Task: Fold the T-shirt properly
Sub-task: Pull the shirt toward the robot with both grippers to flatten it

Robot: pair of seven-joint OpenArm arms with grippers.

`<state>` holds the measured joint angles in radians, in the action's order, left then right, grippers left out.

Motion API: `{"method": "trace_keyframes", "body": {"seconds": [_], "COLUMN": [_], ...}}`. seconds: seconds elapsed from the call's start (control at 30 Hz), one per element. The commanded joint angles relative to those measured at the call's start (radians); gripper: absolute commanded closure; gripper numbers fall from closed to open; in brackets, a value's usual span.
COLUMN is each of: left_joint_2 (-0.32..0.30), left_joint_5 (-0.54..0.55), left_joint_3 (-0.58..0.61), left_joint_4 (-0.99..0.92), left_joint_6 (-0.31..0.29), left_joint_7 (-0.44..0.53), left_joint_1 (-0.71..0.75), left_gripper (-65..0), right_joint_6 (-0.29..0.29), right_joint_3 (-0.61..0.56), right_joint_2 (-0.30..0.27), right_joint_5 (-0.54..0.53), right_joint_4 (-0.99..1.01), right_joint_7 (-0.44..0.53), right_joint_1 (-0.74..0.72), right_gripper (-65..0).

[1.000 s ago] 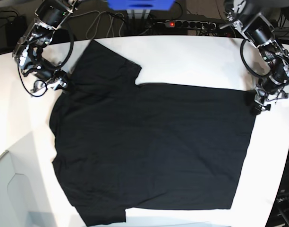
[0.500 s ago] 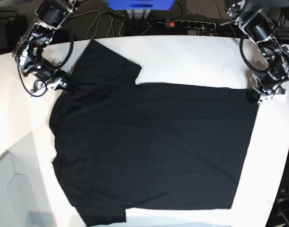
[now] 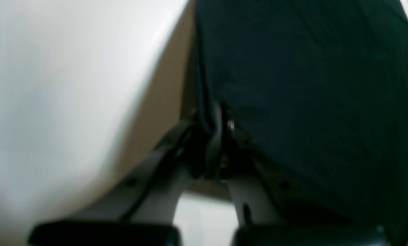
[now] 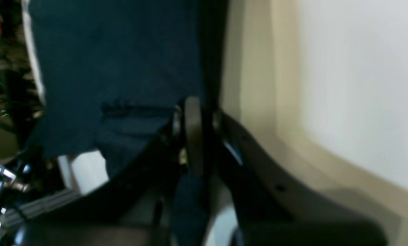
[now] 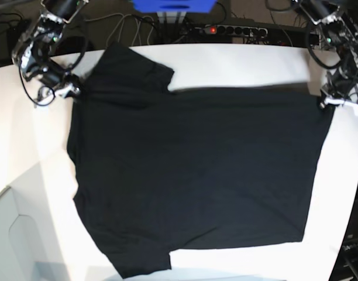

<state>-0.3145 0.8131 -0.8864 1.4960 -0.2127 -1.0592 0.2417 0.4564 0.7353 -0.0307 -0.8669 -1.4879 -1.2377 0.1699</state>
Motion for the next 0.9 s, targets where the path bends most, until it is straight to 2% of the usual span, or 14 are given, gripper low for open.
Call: {"method": "trace_keyframes", "body": {"seconds": [0.0, 0.27, 0.63, 0.87], "left_joint_2": [-0.019, -0.021, -0.021, 0.007], "left_joint_5": [0.012, 0.010, 0.013, 0.035], "left_joint_3": [-0.007, -0.007, -0.007, -0.010], "left_joint_4": [0.021, 0.021, 0.021, 0.133], "left_joint_6": [0.000, 0.000, 0.000, -0.001], "left_joint_7": [0.012, 0.017, 0.014, 0.021], "left_joint_1": [-0.002, 0.043, 0.077, 0.132], "left_gripper": [-0.2, -0.1, -0.1, -0.1], "right_joint_6": [0.002, 0.002, 0.003, 0.003], "right_joint_3": [0.014, 0.086, 0.097, 0.096], "right_joint_2": [-0.011, -0.013, -0.022, -0.005], "right_joint_5": [0.024, 0.025, 0.024, 0.024], "right_joint_4": [-0.021, -0.040, -0.086, -0.202], "right_joint_7": [-0.006, -0.011, -0.011, -0.012], "right_joint_1": [0.006, 0.050, 0.112, 0.150], "right_gripper": [0.0, 0.0, 0.0, 0.0]}}
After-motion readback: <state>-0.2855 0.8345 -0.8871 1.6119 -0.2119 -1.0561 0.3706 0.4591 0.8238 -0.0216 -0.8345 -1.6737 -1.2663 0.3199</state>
